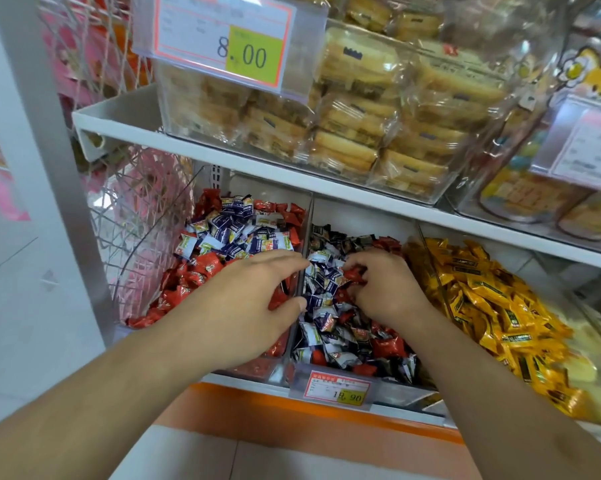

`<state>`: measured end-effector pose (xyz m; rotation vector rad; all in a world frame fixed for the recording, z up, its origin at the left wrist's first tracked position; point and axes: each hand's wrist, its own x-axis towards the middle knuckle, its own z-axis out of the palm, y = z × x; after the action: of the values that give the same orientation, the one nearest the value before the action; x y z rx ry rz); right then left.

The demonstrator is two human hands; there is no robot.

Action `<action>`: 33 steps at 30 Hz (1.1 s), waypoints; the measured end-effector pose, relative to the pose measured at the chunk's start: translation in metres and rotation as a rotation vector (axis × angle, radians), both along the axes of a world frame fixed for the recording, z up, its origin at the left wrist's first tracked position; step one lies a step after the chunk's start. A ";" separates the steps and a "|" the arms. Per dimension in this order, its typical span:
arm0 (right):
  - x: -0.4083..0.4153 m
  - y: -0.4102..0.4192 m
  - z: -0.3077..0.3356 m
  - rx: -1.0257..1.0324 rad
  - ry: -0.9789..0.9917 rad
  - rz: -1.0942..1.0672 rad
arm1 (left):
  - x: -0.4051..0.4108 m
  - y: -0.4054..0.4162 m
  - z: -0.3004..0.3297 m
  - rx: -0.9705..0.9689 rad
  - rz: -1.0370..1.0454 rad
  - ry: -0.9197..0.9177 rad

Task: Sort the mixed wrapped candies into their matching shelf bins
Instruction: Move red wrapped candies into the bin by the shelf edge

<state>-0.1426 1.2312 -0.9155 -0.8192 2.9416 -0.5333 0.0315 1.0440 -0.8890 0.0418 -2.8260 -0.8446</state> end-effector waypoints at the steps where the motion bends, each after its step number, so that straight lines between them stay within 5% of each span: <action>1: 0.000 0.002 0.000 -0.024 0.020 0.001 | 0.000 0.000 0.000 -0.002 0.001 0.004; 14: 0.001 0.015 0.009 -0.298 0.160 -0.096 | 0.000 0.003 0.003 -0.006 0.032 0.024; 21: 0.038 -0.014 0.051 -0.758 -0.359 0.064 | -0.002 -0.002 0.013 0.190 0.213 0.134; 24: 0.027 -0.012 0.043 -0.637 -0.249 0.066 | 0.002 -0.005 0.016 0.168 0.238 0.155; 27: 0.011 0.001 0.027 -0.280 -0.092 0.019 | 0.006 -0.001 0.015 0.077 0.169 0.076; 33: 0.001 0.007 0.000 -0.015 -0.133 -0.017 | 0.002 0.008 0.010 -0.002 0.067 0.026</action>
<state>-0.1413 1.2379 -0.9152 -0.7304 2.8292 -0.5870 0.0336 1.0523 -0.8789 0.1235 -2.7842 -0.8212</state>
